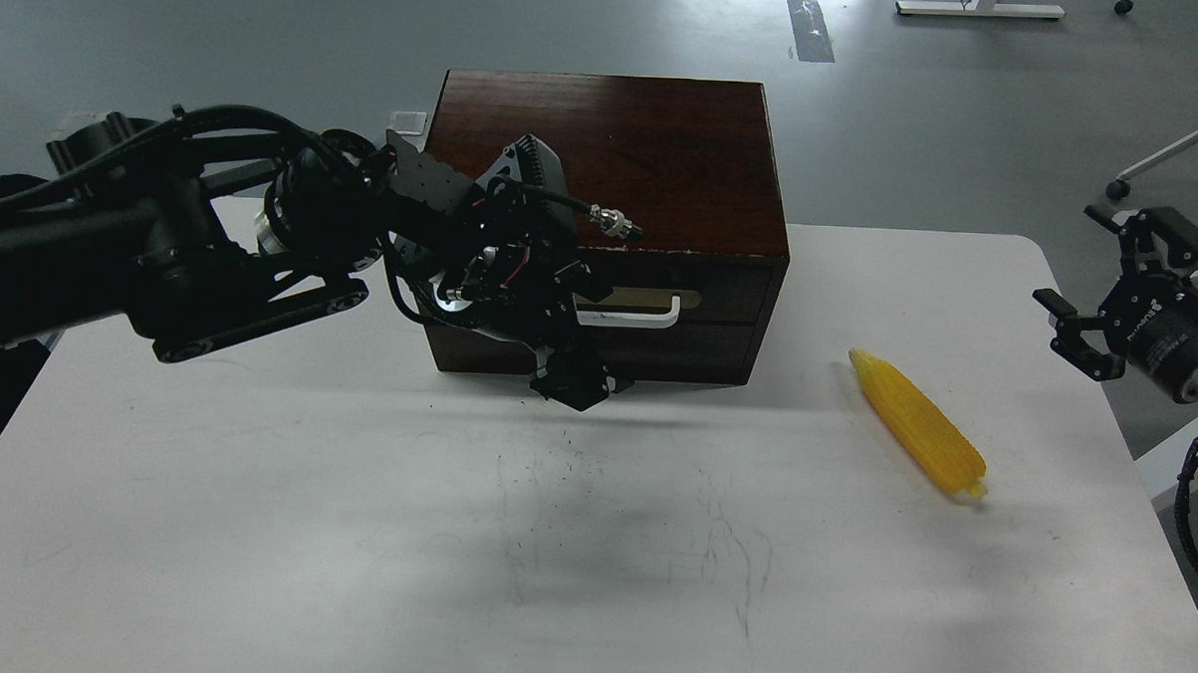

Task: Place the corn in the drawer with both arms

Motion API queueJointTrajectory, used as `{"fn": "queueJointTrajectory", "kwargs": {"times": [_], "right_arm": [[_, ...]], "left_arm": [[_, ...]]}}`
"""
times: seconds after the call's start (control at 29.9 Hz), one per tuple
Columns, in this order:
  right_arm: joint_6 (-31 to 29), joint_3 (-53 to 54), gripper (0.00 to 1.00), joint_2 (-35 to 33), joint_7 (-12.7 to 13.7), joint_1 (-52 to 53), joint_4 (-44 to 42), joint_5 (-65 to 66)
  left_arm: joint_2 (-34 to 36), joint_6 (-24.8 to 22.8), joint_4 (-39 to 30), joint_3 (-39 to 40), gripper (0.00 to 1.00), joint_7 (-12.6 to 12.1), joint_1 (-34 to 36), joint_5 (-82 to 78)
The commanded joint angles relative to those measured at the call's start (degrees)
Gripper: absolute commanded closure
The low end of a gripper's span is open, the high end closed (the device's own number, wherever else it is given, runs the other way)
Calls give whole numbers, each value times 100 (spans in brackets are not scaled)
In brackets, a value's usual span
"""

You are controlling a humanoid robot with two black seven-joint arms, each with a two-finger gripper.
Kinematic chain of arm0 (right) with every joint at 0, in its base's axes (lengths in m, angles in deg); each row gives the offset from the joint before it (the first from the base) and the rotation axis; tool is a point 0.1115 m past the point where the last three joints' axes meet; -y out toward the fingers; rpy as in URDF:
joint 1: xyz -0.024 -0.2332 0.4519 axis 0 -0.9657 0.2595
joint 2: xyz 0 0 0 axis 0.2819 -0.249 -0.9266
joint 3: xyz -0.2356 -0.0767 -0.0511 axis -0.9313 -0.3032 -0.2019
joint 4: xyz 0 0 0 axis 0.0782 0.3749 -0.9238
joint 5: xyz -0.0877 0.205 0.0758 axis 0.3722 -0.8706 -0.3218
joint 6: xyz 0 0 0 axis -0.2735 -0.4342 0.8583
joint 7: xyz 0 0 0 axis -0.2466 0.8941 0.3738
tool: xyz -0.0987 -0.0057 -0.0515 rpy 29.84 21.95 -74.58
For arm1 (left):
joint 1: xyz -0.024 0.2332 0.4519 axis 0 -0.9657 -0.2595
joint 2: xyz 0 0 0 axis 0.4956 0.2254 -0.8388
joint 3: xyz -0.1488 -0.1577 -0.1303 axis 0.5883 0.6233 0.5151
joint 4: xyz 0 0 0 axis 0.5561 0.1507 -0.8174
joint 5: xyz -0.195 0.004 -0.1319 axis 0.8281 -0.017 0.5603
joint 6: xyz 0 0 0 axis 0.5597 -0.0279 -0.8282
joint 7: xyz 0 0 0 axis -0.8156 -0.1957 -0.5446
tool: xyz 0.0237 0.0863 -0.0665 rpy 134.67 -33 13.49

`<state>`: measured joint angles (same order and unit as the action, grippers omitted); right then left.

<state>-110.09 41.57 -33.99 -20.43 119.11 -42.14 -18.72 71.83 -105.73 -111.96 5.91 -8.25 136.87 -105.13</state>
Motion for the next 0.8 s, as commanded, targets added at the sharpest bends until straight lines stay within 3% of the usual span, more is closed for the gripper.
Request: {"fn": "queueJointTrajectory", "kwargs": {"times": [0.0, 0.77], "right_arm": [[0, 0, 0, 0, 0, -4, -52, 0], [0, 0, 0, 0, 0, -31, -70, 0]], "left_arm": [[-4, 0, 43, -97, 1, 0, -3, -1], [-56, 0, 412, -185, 1, 0, -135, -10]]}}
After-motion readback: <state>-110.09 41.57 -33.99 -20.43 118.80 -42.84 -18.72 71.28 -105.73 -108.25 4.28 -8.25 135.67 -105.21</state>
